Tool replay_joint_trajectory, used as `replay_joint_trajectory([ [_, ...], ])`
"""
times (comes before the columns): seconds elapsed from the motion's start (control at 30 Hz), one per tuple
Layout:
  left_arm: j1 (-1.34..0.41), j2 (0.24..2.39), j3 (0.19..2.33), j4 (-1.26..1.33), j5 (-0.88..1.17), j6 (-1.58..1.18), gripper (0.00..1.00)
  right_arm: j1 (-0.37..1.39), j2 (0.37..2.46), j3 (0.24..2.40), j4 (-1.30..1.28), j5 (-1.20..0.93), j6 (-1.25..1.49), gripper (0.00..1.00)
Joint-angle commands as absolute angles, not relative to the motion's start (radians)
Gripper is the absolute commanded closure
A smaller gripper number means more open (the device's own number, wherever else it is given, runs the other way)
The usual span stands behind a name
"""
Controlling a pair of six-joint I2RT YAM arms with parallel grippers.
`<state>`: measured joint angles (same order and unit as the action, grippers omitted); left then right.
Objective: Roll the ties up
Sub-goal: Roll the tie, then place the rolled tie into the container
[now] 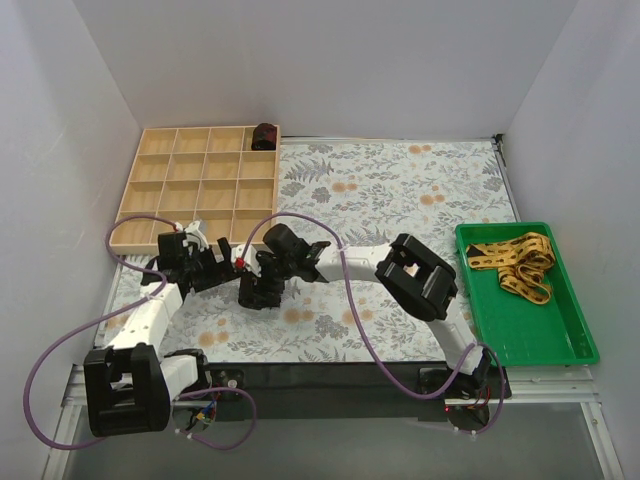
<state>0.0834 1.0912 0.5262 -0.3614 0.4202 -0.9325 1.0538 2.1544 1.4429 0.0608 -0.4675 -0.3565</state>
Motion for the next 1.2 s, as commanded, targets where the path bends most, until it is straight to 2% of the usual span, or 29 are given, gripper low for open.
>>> replay_joint_trajectory([
  [0.0, 0.08, 1.094, 0.497, -0.328, 0.529, -0.952, 0.18, 1.061, 2.083, 1.417, 0.071, -0.482, -0.365, 0.26],
  [0.07, 0.08, 1.092, 0.486, -0.319, 0.552, -0.962, 0.17, 1.061, 2.042, 1.402, 0.069, -0.48, -0.365, 0.15],
  [0.1, 0.08, 1.088, 0.474, -0.316, 0.577, -0.968, 0.17, 1.062, 2.028, 1.396, 0.071, -0.48, -0.365, 0.13],
  [0.27, 0.081, 1.085, 0.459, -0.301, 0.607, -0.983, 0.17, 1.057, 1.916, 1.347, 0.071, -0.43, -0.325, 0.12],
  [0.43, 0.08, 1.077, 0.433, -0.275, 0.626, -0.997, 0.17, 0.996, 1.842, 1.284, 0.087, -0.371, -0.059, 0.15],
  [0.53, 0.078, 1.072, 0.413, -0.253, 0.64, -1.02, 0.16, 0.947, 1.81, 1.217, 0.129, -0.35, 0.148, 0.22],
  [0.77, 0.051, 1.065, 0.356, -0.157, 0.647, -1.081, 0.16, 0.901, 1.798, 1.051, 0.328, -0.371, 0.437, 0.41],
  [0.9, 0.035, 1.068, 0.318, -0.094, 0.653, -1.118, 0.16, 0.876, 1.839, 1.016, 0.486, -0.454, 0.54, 0.46],
  [1.03, 0.018, 1.084, 0.299, -0.051, 0.657, -1.135, 0.16, 0.876, 1.876, 1.008, 0.537, -0.492, 0.575, 0.51],
  [1.17, 0.014, 1.092, 0.295, -0.035, 0.664, -1.144, 0.16, 0.876, 1.911, 0.993, 0.577, -0.523, 0.606, 0.59],
])
